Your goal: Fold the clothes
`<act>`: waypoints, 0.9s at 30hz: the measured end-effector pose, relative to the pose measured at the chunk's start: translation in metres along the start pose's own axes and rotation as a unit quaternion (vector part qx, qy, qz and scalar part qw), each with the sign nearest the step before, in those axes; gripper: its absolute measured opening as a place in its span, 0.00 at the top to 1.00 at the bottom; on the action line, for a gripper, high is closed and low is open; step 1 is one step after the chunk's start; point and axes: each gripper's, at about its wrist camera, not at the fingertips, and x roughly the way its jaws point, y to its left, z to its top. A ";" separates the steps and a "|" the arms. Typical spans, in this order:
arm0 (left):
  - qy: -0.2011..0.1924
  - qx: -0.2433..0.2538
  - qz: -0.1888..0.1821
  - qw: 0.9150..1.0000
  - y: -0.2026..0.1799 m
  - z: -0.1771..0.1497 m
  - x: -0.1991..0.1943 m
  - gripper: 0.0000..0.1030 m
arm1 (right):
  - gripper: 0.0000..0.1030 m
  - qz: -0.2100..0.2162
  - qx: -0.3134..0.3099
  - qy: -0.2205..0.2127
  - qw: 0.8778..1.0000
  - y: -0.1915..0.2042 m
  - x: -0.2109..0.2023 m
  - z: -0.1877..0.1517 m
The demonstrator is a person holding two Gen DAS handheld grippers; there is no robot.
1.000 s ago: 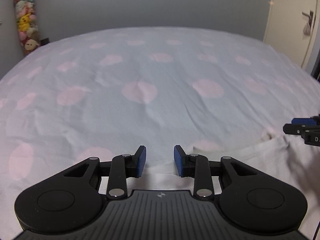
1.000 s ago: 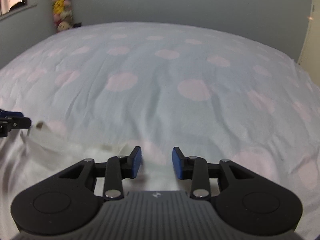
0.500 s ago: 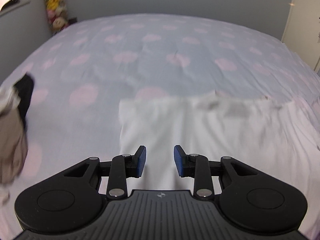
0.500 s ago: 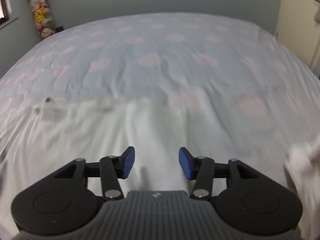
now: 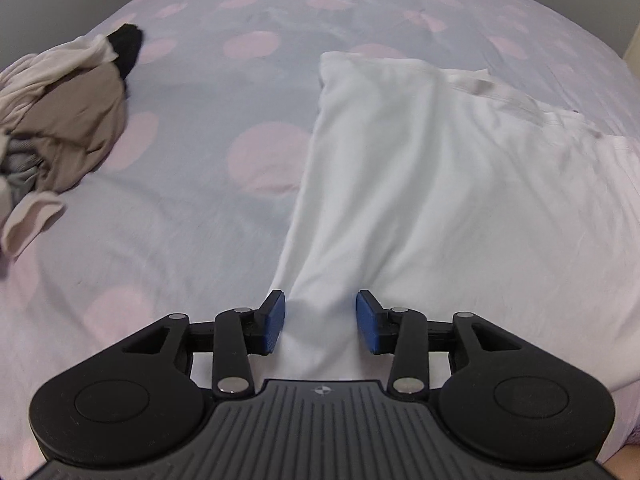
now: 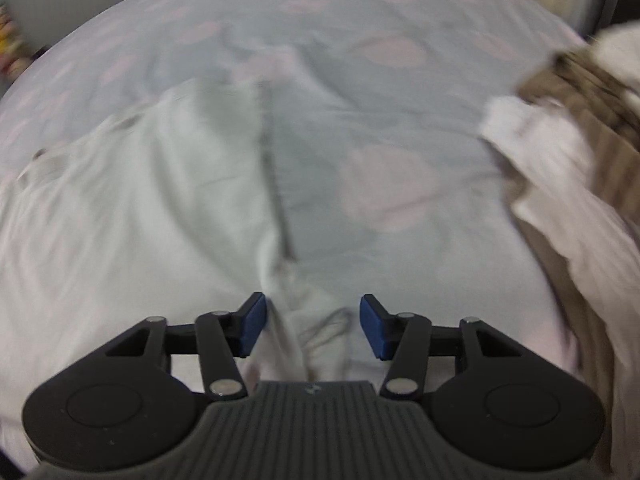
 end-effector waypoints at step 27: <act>-0.077 -0.068 -0.068 0.992 0.007 -0.028 -0.065 0.63 | 0.90 0.173 0.079 0.013 0.982 -0.015 -0.028 0.002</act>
